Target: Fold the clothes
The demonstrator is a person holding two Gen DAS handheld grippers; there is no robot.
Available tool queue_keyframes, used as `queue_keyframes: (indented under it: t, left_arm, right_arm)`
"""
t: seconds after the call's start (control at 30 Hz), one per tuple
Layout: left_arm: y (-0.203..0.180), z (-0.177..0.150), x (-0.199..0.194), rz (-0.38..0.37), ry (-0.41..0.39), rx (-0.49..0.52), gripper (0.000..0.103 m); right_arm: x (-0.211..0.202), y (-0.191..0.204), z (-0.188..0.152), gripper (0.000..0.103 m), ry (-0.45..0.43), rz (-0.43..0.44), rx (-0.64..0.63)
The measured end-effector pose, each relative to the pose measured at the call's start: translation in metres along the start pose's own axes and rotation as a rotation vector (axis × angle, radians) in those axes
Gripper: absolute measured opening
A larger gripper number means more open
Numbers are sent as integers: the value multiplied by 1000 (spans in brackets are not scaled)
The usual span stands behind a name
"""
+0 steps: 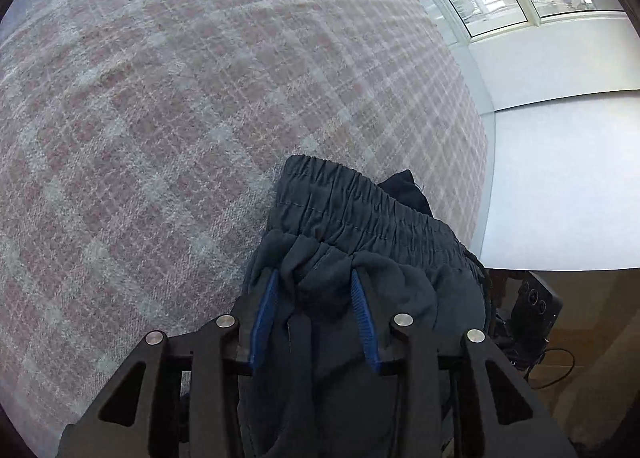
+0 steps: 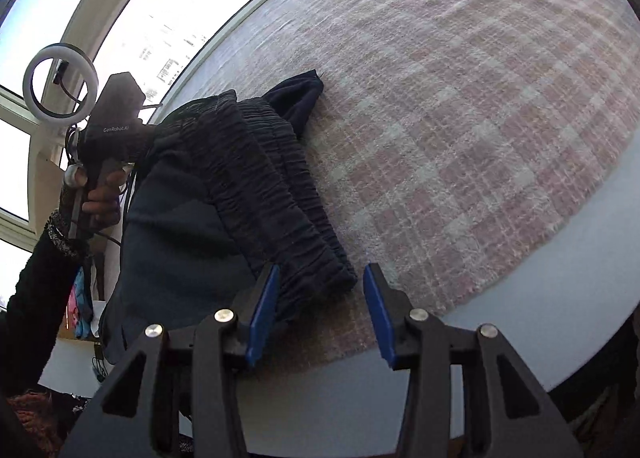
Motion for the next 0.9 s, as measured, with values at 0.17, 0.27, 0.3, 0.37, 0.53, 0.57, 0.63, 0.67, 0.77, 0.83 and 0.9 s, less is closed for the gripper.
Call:
queue_keyframes:
  t: [0.17, 0.27, 0.3, 0.37, 0.53, 0.57, 0.63, 0.67, 0.77, 0.83, 0.9]
  left_arm:
    - [-29, -17, -30, 26, -80, 73, 3]
    - [-51, -31, -53, 45, -137, 128, 3]
    - [-59, -35, -61, 52, -156, 146, 3]
    - [-74, -45, -77, 65, -194, 183, 3]
    - [-119, -72, -111, 98, -277, 294, 3]
    - [-136, -83, -113, 105, -283, 336, 3]
    - [-171, -103, -118, 120, -294, 419, 3]
    - [-186, -115, -111, 106, -280, 459, 3]
    - [-214, -146, -66, 40, -179, 532, 4]
    - [-212, -159, -16, 36, -51, 517, 6]
    - [-197, -173, 12, 84, -2, 484, 6]
  right_arm:
    - [6, -14, -10, 43, -1, 111, 95]
    - [8, -15, -13, 43, -27, 140, 113]
    - [9, -14, -13, 43, -39, 154, 115]
    - [11, -11, -12, 33, -75, 181, 121]
    - [-6, -10, -18, 10, -178, 179, 142]
    - [-16, -9, -21, 10, -206, 147, 138]
    - [-36, -8, -27, 10, -257, 67, 124]
    - [-44, -5, -29, 10, -274, 15, 108]
    - [-55, 7, -34, 10, -297, -103, 47]
    - [-51, 12, -34, 10, -273, -135, 19]
    - [-47, 10, -35, 13, -241, -158, 29]
Point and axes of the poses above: each gripper's, at about its wrist camera, not at the fingertips, and x roughly the way its jaws point, y to its left, z to its top, the point moved 1 cm from there along x, roughly the way its jaws point, and after that the axes turned 13 degrees about y, right-handed, at the moved point
